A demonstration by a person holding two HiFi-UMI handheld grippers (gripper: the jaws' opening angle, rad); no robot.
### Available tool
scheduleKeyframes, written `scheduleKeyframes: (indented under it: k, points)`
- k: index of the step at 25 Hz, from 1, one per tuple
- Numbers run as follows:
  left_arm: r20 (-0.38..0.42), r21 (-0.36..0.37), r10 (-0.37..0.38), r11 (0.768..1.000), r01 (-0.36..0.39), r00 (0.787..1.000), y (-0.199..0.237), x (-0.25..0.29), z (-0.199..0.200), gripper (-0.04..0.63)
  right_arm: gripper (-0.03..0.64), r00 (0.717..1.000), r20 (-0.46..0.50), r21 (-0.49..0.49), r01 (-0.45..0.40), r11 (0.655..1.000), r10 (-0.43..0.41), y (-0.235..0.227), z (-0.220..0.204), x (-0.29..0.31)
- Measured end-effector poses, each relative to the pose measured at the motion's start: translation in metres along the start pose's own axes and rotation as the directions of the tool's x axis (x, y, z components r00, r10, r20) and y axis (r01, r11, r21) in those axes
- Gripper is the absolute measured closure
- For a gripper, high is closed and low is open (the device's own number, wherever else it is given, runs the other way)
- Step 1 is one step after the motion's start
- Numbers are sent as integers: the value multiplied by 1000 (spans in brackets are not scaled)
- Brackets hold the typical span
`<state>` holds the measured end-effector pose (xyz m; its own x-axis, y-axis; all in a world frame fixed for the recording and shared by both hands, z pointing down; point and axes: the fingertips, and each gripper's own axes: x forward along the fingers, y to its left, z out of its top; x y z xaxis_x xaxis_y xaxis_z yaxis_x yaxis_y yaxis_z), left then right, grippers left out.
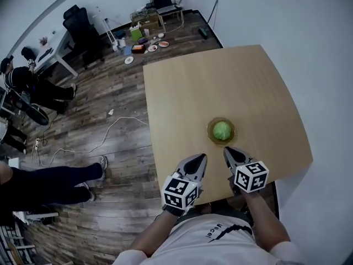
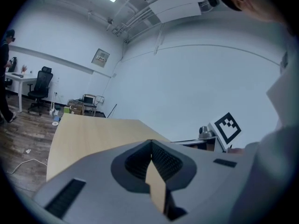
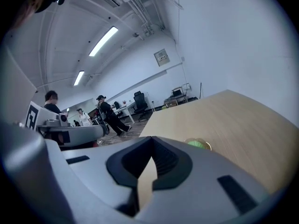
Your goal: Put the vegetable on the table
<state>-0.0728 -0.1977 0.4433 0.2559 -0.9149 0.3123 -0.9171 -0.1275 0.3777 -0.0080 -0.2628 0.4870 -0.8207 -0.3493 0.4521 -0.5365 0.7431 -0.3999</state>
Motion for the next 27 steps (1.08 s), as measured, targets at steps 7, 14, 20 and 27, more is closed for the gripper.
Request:
scheduleKeyframes:
  k: [7, 14, 20, 27]
  points:
    - [54, 4, -23, 1000, 22, 998, -5, -24, 17, 583, 603, 996, 88, -85, -13, 996, 20, 52, 18, -23]
    - [79, 34, -44, 999, 42, 996, -13, -56, 19, 583, 603, 990, 142, -141, 14, 990, 6, 90, 18, -41]
    - [108, 47, -36, 998, 31, 993, -14, -69, 23, 583, 603, 986, 169, -171, 32, 985, -3, 99, 19, -46]
    - [145, 54, -22, 998, 14, 989, -13, -81, 39, 583, 603, 982, 189, -200, 36, 979, 3, 109, 31, -49]
